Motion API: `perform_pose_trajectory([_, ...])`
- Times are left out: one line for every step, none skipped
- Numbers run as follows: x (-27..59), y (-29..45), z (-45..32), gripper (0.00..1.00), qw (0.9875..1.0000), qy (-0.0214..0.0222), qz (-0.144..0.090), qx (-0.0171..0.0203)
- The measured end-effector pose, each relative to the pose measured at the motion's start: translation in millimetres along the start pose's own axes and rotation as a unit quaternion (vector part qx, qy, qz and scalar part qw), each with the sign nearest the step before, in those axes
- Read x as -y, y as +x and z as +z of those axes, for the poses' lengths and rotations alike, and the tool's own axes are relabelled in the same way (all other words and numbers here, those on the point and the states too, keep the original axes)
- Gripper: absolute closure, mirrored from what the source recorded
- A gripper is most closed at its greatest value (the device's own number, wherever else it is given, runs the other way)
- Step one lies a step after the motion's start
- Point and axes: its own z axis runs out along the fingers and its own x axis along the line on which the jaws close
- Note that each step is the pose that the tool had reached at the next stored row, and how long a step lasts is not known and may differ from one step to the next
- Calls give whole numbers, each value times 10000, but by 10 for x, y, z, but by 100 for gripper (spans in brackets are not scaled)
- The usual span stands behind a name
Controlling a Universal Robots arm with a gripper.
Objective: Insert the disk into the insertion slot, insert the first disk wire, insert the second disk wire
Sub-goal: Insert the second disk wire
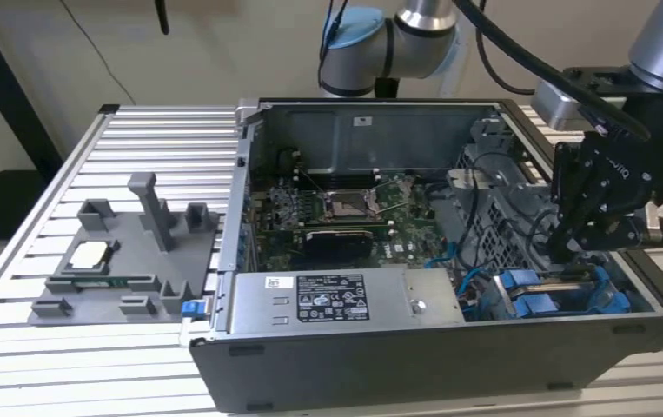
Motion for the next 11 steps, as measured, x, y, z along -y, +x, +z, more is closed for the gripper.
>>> perform_pose_trajectory([-1,-1,15,84,10000,16,0,0])
perform_pose_trajectory([0,-1,28,84,10000,36,1,0])
perform_pose_trajectory([0,-1,41,84,10000,60,1,0])
perform_pose_trajectory([-1,-1,50,84,10000,85,2,1])
perform_pose_trajectory([0,-2,59,84,9999,118,2,2])
perform_pose_trajectory([0,-2,66,84,9999,156,2,6])
perform_pose_trajectory([0,-2,68,84,9999,168,1,7])
perform_pose_trajectory([1,-2,68,84,9999,169,0,7])
perform_pose_trajectory([0,-2,68,84,9999,169,-1,7])
perform_pose_trajectory([0,-2,68,84,9999,169,-2,7])
perform_pose_trajectory([0,-2,71,84,9999,170,-2,8])
